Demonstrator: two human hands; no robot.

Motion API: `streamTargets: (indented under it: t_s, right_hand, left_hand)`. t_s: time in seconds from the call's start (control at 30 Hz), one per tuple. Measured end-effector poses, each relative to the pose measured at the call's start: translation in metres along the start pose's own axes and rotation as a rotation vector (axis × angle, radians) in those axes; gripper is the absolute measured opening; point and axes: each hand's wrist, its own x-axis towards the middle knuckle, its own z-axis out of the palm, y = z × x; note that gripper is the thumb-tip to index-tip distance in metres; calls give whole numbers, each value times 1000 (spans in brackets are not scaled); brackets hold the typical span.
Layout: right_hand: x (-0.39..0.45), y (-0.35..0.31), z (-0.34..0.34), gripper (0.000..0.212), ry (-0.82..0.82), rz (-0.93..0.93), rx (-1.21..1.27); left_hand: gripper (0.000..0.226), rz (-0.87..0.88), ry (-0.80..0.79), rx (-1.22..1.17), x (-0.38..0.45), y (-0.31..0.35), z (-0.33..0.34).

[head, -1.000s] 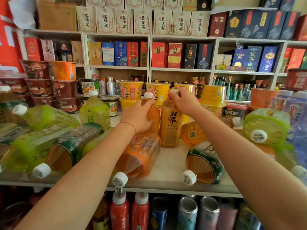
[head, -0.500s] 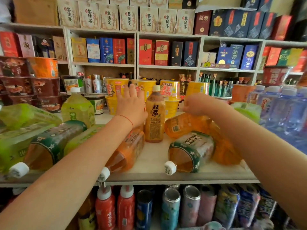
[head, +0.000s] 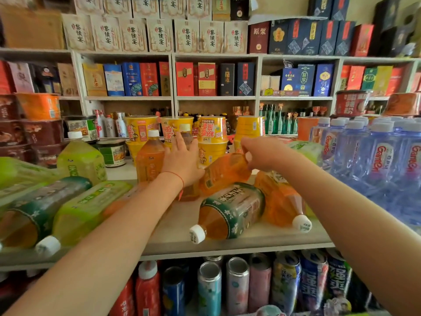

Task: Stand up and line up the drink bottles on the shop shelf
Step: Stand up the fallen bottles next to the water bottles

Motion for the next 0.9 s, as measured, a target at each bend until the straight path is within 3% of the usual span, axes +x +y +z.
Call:
streamTargets:
  t_s: [0.17, 0.3, 0.43, 0.6, 0.73, 0.83, 0.9]
  right_hand:
    - [9, -19, 2, 21, 135, -94, 313]
    - [27, -32, 3, 31, 242, -46, 473]
    - [49, -44, 12, 29, 284, -82, 262]
    - [67, -51, 33, 41, 327, 18, 237]
    - [48, -48, 21, 54, 208, -6, 251]
    - [17, -41, 12, 47, 213, 3, 107]
    - [-2, -33, 9, 39, 252, -8, -16]
  left_hand:
    - [83, -31, 31, -31, -1, 3, -1]
    - [80, -57, 40, -65, -6, 6, 0]
    - [85, -89, 53, -64, -5, 8, 4]
    - [86, -105, 65, -58, -6, 10, 9]
    - [84, -105, 37, -55, -6, 9, 4]
    - [77, -95, 8, -100, -7, 10, -5]
    - [65, -48, 77, -143, -11, 18, -15]
